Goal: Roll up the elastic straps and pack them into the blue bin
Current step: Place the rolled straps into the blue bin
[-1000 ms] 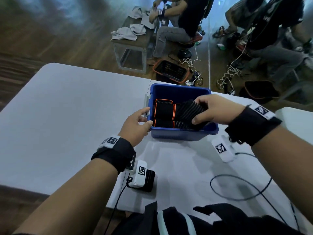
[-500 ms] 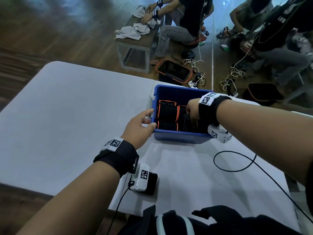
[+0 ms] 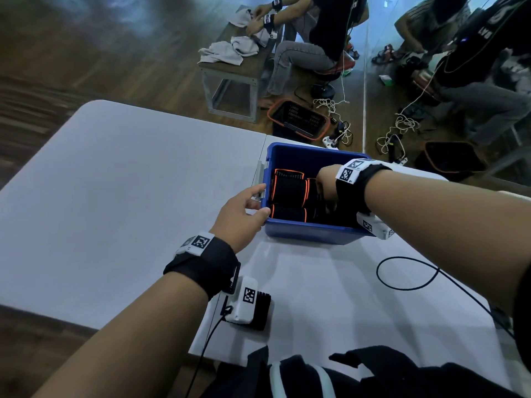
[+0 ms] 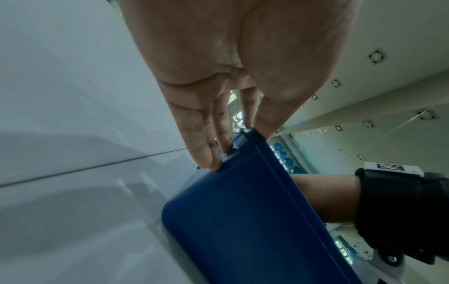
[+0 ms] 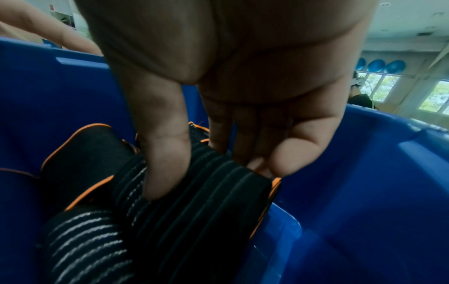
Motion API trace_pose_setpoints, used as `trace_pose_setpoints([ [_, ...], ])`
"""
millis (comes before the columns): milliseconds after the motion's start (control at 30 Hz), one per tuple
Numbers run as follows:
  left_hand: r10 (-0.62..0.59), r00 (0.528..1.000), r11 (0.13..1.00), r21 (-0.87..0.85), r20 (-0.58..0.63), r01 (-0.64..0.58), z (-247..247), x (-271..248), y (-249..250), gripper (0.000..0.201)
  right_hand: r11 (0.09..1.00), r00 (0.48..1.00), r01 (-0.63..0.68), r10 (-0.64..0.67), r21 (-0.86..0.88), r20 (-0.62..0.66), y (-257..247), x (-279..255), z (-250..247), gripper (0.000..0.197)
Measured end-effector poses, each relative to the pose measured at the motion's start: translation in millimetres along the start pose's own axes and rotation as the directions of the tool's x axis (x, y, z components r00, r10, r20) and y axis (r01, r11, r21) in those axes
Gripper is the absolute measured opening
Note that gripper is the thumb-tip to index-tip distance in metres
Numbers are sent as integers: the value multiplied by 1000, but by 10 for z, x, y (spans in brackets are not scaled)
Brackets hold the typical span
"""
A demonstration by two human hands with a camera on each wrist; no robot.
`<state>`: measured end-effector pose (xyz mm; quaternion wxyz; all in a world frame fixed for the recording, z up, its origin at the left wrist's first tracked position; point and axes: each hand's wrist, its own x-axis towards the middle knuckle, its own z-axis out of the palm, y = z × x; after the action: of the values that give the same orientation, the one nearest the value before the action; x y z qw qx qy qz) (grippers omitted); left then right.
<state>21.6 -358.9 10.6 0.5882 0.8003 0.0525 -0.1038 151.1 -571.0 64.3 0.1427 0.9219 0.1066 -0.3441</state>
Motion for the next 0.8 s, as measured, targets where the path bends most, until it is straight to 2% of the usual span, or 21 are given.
trace_pose_setpoints([
  [133,-1,1000,1000,3,-2,1,-2,5,2,57,988,998,5,5,157,-67,96,-70,-45,44],
  [267,8,1000,1000,8,-10,-8,-10,21,-10,52,955,986,31,19,295,-166,197,-258,-77,39],
  [367,10,1000,1000,11,-11,-10,-14,26,-2,53,909,943,171,-39,381,-330,166,-509,-55,29],
  [467,3,1000,1000,13,-8,-2,-17,18,13,53,746,891,357,-90,562,-446,-5,-878,140,20],
  [533,-1,1000,1000,11,-10,1,-20,4,25,52,647,883,439,-181,624,-433,-167,-1073,400,18],
  [600,-2,1000,1000,22,-11,2,-18,-6,40,52,566,889,458,-288,686,-356,-368,-1184,744,17],
  [667,-2,1000,999,43,-5,2,-14,-8,62,52,564,892,444,-351,696,-284,-583,-1189,1109,19],
  [733,-3,1000,998,63,-5,3,-7,-7,84,51,615,899,430,-362,661,-247,-781,-1131,1403,28],
  [800,2,1000,997,82,-8,-1,2,-8,95,51,622,905,417,-354,663,-237,-938,-1062,1597,39],
])
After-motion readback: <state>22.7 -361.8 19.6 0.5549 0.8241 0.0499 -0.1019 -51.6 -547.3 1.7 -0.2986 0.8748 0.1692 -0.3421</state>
